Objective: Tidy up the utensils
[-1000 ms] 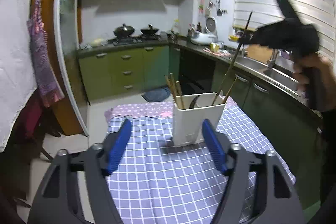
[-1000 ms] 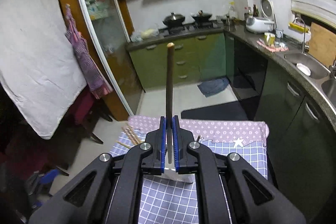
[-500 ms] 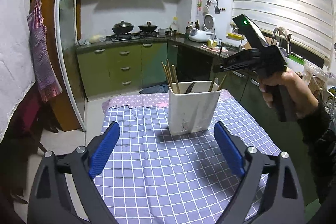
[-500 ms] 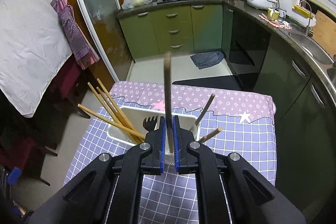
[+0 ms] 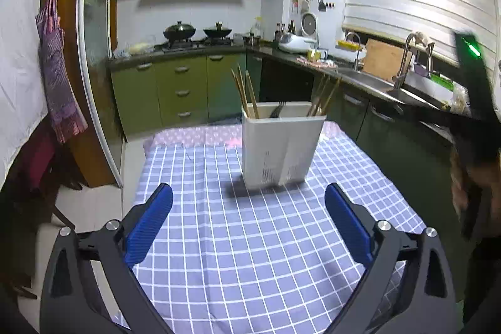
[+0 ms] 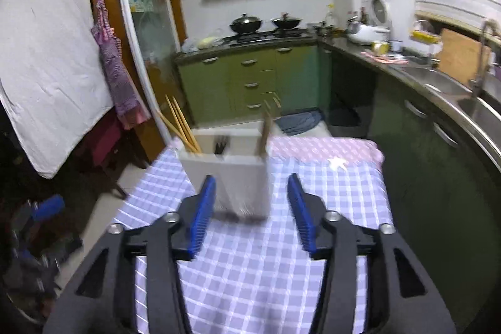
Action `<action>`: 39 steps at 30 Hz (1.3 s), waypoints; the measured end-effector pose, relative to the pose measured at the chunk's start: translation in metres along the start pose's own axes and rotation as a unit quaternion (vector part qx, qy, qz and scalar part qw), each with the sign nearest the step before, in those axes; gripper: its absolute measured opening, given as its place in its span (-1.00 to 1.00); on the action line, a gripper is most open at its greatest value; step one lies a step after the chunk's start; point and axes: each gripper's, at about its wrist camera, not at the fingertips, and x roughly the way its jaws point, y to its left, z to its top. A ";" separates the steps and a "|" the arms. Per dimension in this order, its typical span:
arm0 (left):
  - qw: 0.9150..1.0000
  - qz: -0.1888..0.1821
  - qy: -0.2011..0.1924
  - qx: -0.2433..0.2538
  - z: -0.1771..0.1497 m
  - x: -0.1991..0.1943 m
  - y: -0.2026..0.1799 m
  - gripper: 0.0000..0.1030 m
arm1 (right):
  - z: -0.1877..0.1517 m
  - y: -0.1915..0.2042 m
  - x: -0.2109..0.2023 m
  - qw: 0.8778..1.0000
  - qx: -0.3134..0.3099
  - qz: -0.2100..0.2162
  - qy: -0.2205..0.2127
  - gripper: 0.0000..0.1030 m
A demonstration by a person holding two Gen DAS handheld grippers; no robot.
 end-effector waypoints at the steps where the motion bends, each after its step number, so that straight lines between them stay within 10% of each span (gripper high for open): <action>1: 1.000 -0.002 0.003 0.000 -0.005 0.001 -0.002 0.83 | -0.014 0.000 -0.006 1.000 -0.001 -0.010 -0.009 0.36; 6: 1.000 -0.003 0.006 -0.004 -0.031 0.000 -0.008 0.85 | -0.088 -0.003 -0.045 0.995 -0.003 -0.053 -0.079 0.91; 23: 0.998 0.021 -0.045 -0.044 -0.057 -0.110 -0.005 0.87 | -0.158 0.014 -0.207 0.986 0.018 -0.037 -0.158 0.91; 39: 0.997 0.040 -0.062 -0.023 -0.064 -0.142 -0.011 0.87 | -0.148 0.024 -0.226 0.985 0.016 -0.020 -0.172 0.91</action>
